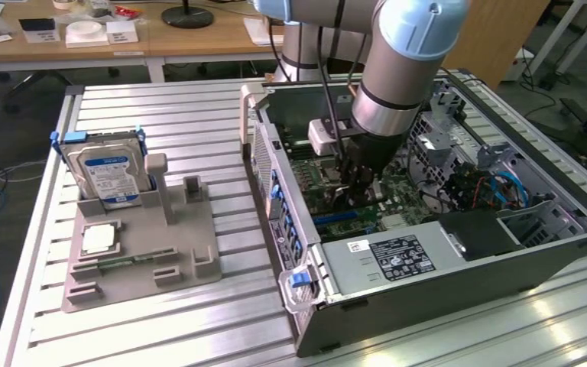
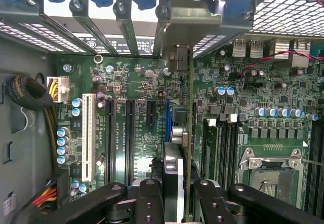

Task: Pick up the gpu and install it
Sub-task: 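Insert the gpu into the slot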

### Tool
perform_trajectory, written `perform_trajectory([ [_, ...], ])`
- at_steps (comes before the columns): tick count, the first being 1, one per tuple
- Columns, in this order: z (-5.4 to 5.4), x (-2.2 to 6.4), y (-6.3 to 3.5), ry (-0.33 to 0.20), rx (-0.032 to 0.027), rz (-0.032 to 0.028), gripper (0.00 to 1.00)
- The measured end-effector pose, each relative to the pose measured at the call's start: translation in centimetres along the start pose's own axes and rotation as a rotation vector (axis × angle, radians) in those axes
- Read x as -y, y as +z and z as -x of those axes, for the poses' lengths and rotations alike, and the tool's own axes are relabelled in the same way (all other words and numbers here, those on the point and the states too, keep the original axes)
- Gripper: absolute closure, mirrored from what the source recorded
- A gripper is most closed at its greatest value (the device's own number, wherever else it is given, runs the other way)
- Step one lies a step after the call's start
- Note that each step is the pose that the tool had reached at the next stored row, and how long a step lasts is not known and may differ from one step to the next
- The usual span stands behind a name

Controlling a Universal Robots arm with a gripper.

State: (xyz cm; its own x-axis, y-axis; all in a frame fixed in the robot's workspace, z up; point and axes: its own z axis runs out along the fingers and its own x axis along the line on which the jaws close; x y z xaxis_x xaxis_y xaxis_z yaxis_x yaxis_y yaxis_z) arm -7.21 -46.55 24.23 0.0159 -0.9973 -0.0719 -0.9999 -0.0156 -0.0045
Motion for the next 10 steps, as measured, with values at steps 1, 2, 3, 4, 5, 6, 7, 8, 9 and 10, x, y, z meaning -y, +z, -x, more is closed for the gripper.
perform_trajectory([
  [1, -0.01, -0.01, 0.03, 0.000, 0.0000, 0.0000, 0.72],
  [2, -0.01, -0.01, 0.06, 0.000, 0.0000, 0.0000, 0.72],
  [3, -0.01, -0.04, 0.11, 0.000, 0.0002, -0.0001, 0.72],
  [4, -0.02, -0.08, 0.16, 0.000, 0.0002, -0.0001, 0.72],
  [5, -0.02, -0.12, 0.20, 0.000, 0.0000, 0.0000, 0.72],
  [6, -0.03, -0.17, 0.25, 0.000, 0.0000, -0.0001, 0.72],
  [7, -0.03, -0.20, 0.30, 0.000, 0.0000, -0.0002, 0.72],
  [8, -0.03, -0.21, 0.33, 0.000, 0.0000, 0.0000, 0.72],
  [9, -0.03, -0.24, 0.37, 0.000, 0.0000, 0.0000, 0.72],
  [10, -0.03, -0.28, 0.39, 0.000, -0.0001, 0.0000, 0.72],
])
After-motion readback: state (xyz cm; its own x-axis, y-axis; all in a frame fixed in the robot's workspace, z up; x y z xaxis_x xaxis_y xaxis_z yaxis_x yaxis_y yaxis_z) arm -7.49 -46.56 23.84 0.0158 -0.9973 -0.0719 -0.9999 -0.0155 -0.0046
